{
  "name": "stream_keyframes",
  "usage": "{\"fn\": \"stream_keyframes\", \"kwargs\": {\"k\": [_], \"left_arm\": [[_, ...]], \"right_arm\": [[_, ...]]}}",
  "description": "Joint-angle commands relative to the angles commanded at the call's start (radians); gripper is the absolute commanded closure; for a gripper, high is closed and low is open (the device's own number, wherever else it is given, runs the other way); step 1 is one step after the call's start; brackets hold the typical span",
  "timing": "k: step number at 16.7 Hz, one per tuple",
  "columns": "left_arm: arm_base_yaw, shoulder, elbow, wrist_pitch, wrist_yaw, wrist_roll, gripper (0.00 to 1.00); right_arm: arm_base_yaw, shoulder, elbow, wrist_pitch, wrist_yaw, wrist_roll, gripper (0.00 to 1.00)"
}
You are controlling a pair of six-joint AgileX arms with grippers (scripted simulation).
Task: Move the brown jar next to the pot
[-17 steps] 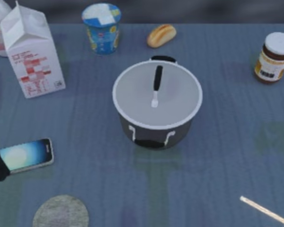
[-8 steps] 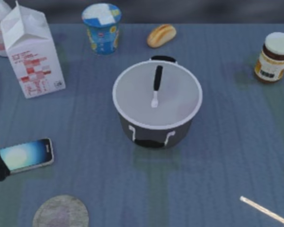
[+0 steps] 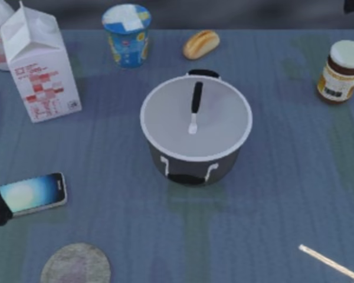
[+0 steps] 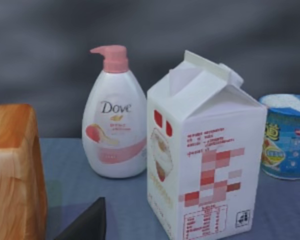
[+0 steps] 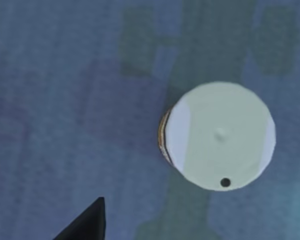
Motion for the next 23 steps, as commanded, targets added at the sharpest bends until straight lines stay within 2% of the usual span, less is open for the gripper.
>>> {"fn": "stream_keyframes", "kwargs": {"k": [4,8,17,23], "left_arm": [[0.000,0.000,0.000,0.000,0.000,0.000,0.00],[0.000,0.000,0.000,0.000,0.000,0.000,0.00],[0.000,0.000,0.000,0.000,0.000,0.000,0.00],[0.000,0.000,0.000,0.000,0.000,0.000,0.00]], "right_arm": [[-0.005,0.306,0.318,-0.155,0.005,-0.031,0.00],[-0.007,0.492,0.510,-0.248,0.008,-0.051,0.00],[-0.003,0.549,0.565,-0.268,0.009,-0.054,0.00],[-0.003,0.713,0.764,-0.299,0.013,-0.051,0.00]]}}
